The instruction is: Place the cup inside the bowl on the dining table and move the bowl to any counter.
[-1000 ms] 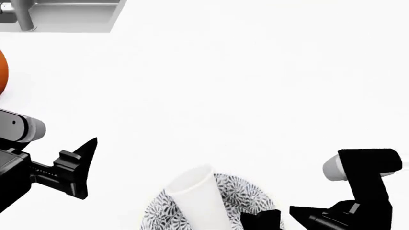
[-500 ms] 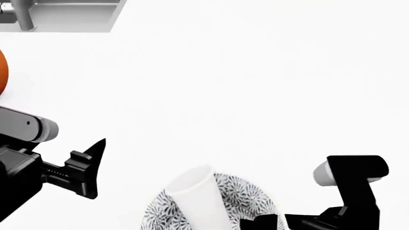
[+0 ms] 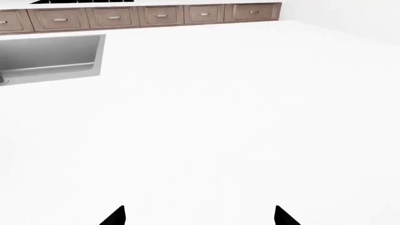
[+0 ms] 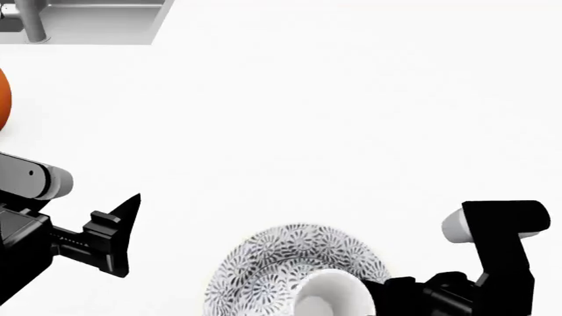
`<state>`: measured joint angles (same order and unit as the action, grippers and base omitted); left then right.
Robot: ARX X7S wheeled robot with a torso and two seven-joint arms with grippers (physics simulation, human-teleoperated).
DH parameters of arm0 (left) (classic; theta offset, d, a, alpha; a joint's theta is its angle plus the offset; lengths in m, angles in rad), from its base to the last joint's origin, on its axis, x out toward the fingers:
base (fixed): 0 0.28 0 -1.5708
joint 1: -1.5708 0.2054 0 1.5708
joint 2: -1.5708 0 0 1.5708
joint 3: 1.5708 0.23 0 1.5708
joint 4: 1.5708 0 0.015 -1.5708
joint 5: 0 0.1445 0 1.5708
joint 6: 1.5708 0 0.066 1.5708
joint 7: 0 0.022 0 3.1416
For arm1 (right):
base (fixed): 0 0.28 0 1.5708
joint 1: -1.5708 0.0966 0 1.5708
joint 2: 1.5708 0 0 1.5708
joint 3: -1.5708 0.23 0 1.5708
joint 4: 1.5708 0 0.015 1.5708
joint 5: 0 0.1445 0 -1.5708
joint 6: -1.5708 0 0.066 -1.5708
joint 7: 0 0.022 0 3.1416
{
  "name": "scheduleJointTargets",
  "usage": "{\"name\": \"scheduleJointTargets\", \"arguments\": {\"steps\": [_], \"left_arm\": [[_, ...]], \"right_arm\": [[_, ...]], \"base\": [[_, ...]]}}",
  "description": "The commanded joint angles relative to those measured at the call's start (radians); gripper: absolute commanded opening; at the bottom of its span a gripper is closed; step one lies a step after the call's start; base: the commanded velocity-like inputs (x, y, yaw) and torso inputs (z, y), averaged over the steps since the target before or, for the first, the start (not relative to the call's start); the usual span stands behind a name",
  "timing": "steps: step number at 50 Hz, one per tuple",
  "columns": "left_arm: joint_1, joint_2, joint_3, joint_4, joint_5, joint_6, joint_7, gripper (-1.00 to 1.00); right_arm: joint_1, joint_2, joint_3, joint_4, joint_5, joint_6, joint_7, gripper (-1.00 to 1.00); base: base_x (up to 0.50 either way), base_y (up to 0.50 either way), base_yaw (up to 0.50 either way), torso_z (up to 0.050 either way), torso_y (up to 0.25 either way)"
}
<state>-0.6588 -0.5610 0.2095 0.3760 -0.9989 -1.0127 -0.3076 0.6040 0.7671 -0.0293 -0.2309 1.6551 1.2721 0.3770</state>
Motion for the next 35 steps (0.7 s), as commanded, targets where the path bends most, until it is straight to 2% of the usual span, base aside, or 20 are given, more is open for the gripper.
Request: {"name": "scheduleJointTargets", "arguments": {"steps": [1,8,14,19,21,23,28,35], "left_arm": [[0.041,-0.042,-0.037,0.021,-0.030,0.008,0.015,1.00],[0.049,-0.042,-0.035,0.022,-0.030,0.013,0.013,1.00],[0.034,0.016,0.013,-0.002,0.008,0.022,-0.013,1.00],[0.038,0.011,0.012,0.001,0.009,0.023,-0.017,1.00],[0.072,-0.042,-0.029,0.028,-0.019,0.026,0.004,1.00],[0.084,-0.057,-0.044,0.039,-0.030,0.028,0.005,1.00],[0.084,-0.060,-0.050,0.045,-0.039,0.024,-0.003,1.00],[0.074,-0.038,-0.027,0.036,-0.024,0.025,-0.014,1.00]], "right_arm": [[0.030,0.020,0.025,-0.011,0.028,-0.023,0.039,-1.00],[0.055,0.039,0.027,-0.009,0.071,-0.019,0.078,-1.00],[0.061,0.056,0.035,-0.010,0.099,-0.023,0.098,-1.00],[0.067,0.064,0.040,-0.010,0.098,-0.028,0.100,-1.00],[0.072,0.065,0.042,-0.010,0.095,-0.032,0.099,-1.00],[0.073,0.064,0.046,-0.014,0.094,-0.037,0.094,-1.00],[0.064,0.068,0.047,-0.016,0.097,-0.041,0.097,-1.00],[0.058,0.073,0.048,-0.014,0.097,-0.046,0.097,-1.00]], "base": [[0.00,0.00,0.00,0.000,0.000],[0.00,0.00,0.00,0.000,0.000],[0.00,0.00,0.00,0.000,0.000],[0.00,0.00,0.00,0.000,0.000],[0.00,0.00,0.00,0.000,0.000],[0.00,0.00,0.00,0.000,0.000],[-0.02,0.00,0.00,0.000,0.000],[-0.45,0.00,0.00,0.000,0.000]]}}
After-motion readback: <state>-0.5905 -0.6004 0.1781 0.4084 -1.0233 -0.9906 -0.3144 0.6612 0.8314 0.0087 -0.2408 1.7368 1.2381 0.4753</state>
